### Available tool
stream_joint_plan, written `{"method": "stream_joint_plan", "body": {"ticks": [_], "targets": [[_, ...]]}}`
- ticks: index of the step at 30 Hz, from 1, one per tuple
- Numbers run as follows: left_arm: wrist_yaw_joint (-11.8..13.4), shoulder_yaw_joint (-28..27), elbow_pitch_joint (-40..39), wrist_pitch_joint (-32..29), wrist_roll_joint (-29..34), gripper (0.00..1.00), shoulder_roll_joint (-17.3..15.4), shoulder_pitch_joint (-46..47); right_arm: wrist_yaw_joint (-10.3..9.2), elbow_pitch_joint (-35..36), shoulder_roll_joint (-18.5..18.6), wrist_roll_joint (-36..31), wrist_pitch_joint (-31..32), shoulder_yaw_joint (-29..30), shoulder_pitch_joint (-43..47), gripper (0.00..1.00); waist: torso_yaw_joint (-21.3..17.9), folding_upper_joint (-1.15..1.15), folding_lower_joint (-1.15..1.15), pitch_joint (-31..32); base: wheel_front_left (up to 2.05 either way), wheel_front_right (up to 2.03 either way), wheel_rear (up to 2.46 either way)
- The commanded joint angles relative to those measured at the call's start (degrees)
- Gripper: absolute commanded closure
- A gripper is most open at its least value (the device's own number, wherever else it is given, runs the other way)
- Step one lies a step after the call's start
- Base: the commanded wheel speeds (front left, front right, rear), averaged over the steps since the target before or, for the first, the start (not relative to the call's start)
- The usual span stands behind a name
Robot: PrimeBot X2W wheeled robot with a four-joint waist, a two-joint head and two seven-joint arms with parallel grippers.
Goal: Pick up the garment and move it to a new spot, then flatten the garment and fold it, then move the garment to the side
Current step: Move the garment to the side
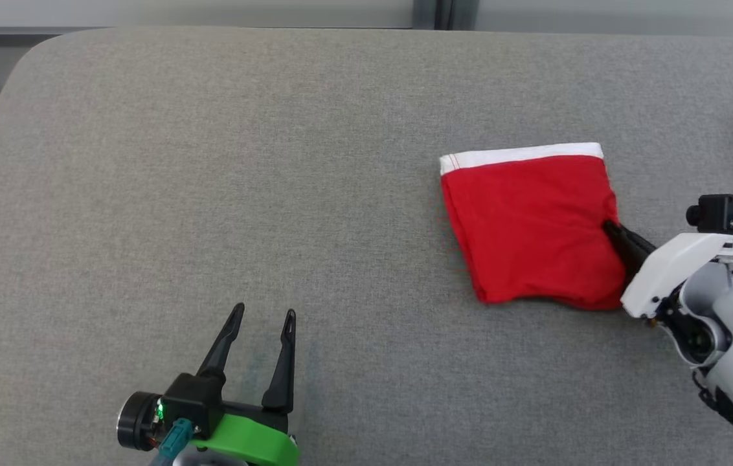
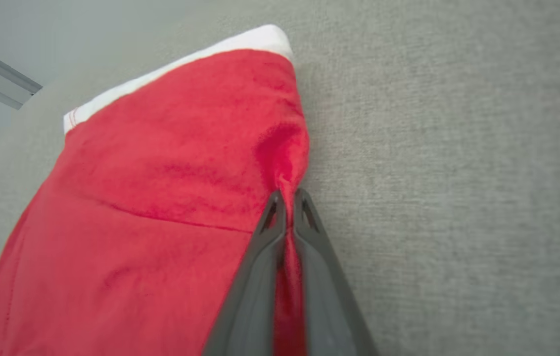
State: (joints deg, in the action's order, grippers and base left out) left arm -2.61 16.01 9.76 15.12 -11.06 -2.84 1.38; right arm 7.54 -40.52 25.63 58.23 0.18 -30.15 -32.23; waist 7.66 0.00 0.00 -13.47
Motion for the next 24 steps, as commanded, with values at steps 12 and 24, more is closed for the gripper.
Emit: {"method": "stream_joint_plan", "body": {"ticks": [12, 24], "targets": [[-2.1, -1.5, -1.7, 0.0, 2.8, 0.00, -0.1, 4.5, -0.09, 5.2, 15.9, -9.8, -0.4, 0.6, -9.8, 1.00, -8.6, 0.00, 0.00, -8.8, 0.00, 0.00, 0.00], [-3.9, -2.8, -2.0, 0.0, 5.0, 0.00, -0.2, 7.6, -0.09, 8.4, 22.7, -17.8, 1.8, 8.9, -12.3, 1.00, -10.4, 0.00, 0.00, -13.1, 0.00, 0.00, 0.00]]}}
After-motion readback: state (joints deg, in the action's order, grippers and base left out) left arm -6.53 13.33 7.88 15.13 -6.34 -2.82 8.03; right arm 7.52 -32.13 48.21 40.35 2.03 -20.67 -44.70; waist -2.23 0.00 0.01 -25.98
